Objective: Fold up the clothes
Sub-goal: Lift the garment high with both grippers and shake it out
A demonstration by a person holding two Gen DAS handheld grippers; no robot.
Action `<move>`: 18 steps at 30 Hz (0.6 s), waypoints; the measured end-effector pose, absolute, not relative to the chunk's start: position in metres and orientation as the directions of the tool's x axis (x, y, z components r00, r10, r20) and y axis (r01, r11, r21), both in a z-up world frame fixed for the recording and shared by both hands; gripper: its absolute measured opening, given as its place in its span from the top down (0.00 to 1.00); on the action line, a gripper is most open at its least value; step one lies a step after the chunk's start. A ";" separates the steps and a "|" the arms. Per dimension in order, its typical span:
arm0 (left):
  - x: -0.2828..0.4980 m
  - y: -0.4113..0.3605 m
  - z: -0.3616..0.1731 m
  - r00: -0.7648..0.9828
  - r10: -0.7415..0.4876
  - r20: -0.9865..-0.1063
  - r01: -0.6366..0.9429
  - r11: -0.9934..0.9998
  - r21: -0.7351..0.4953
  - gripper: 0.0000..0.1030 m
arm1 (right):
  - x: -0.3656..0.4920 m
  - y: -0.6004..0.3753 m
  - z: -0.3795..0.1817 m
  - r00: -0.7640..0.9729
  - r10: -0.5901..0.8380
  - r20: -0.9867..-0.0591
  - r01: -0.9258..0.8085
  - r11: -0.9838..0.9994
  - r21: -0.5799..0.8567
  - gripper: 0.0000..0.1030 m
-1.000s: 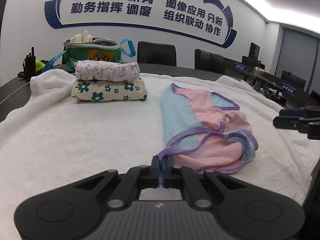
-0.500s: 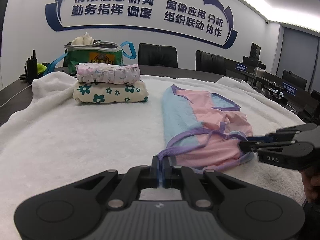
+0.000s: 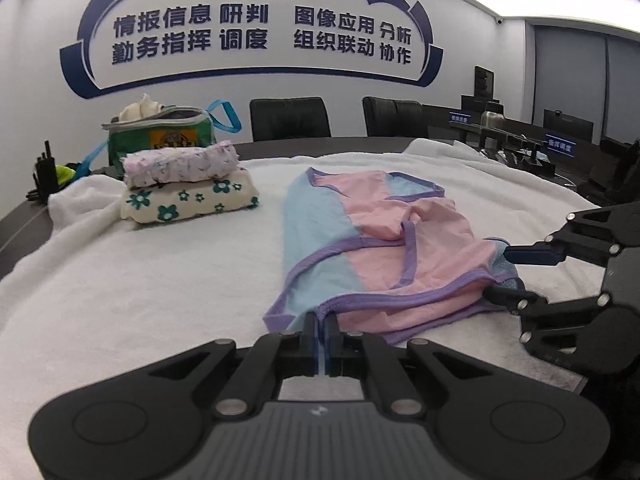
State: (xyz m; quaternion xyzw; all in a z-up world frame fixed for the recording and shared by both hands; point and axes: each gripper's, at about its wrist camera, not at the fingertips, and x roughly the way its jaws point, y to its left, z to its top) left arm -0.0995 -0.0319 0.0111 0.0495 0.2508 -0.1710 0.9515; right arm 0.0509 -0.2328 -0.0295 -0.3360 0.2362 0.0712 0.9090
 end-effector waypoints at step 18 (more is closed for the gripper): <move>-0.166 -0.038 0.133 0.866 -0.484 -0.123 0.493 0.868 0.056 0.99 | -0.024 -0.314 0.129 0.992 0.128 0.019 -0.123 0.976 -0.182 0.95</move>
